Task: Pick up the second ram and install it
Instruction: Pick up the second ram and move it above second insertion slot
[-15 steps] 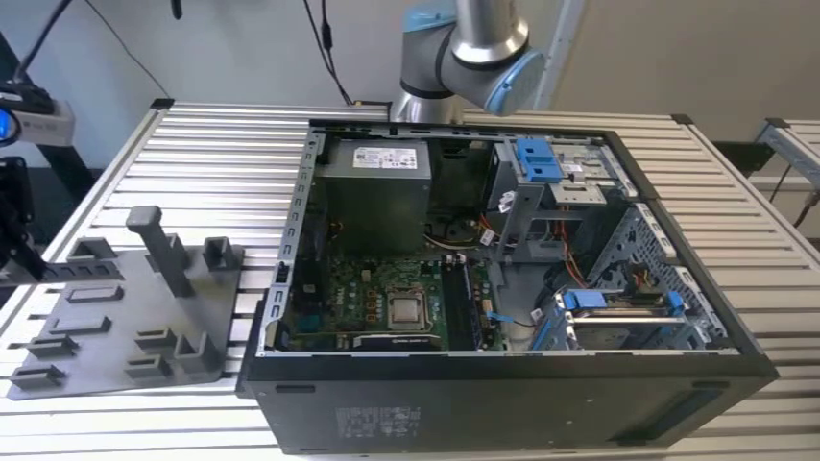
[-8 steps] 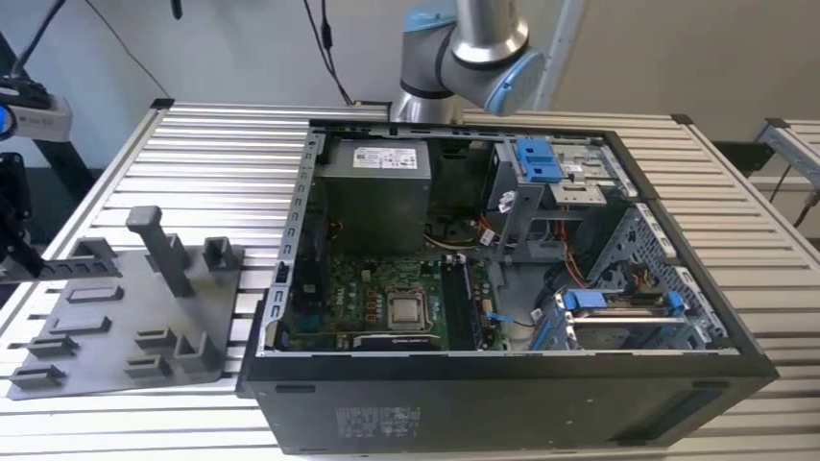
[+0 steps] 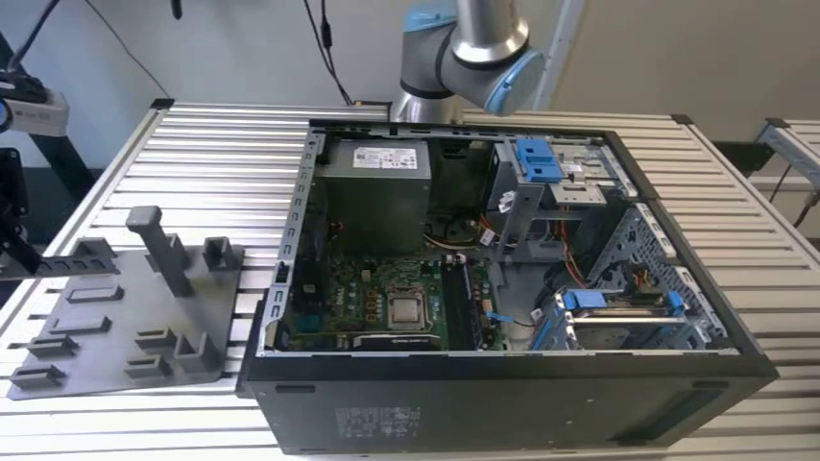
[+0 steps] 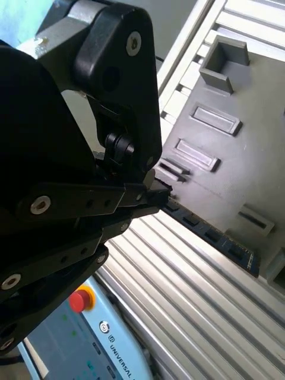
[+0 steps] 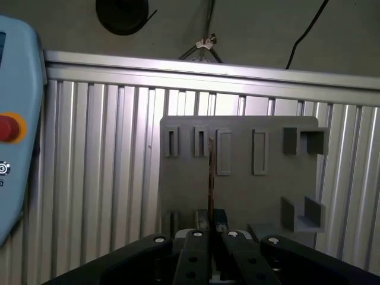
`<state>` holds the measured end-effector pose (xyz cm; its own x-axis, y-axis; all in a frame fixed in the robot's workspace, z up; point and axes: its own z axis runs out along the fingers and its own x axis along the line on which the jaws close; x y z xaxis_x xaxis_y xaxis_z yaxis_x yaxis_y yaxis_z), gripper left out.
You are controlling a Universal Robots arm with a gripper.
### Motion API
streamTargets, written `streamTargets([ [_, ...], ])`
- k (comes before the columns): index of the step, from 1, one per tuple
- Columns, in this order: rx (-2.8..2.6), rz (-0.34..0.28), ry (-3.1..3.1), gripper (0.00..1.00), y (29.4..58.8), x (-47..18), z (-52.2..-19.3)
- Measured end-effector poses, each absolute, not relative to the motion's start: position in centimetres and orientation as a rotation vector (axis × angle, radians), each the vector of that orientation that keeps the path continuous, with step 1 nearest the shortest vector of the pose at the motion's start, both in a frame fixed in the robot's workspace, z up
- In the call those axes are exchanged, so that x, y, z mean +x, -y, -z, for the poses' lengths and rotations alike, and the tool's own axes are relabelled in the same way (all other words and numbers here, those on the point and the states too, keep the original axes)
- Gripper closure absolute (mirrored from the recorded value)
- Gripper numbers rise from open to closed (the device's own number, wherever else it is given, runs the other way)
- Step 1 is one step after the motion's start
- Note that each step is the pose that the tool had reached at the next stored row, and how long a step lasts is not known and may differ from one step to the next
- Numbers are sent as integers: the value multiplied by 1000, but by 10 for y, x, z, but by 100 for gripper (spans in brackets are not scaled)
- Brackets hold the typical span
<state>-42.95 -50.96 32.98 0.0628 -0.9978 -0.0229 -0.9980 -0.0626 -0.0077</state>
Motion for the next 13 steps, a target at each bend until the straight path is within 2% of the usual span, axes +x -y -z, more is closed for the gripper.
streamTargets([
  [13, -2274, -18, -2136, 86, 510, -429, -347],
])
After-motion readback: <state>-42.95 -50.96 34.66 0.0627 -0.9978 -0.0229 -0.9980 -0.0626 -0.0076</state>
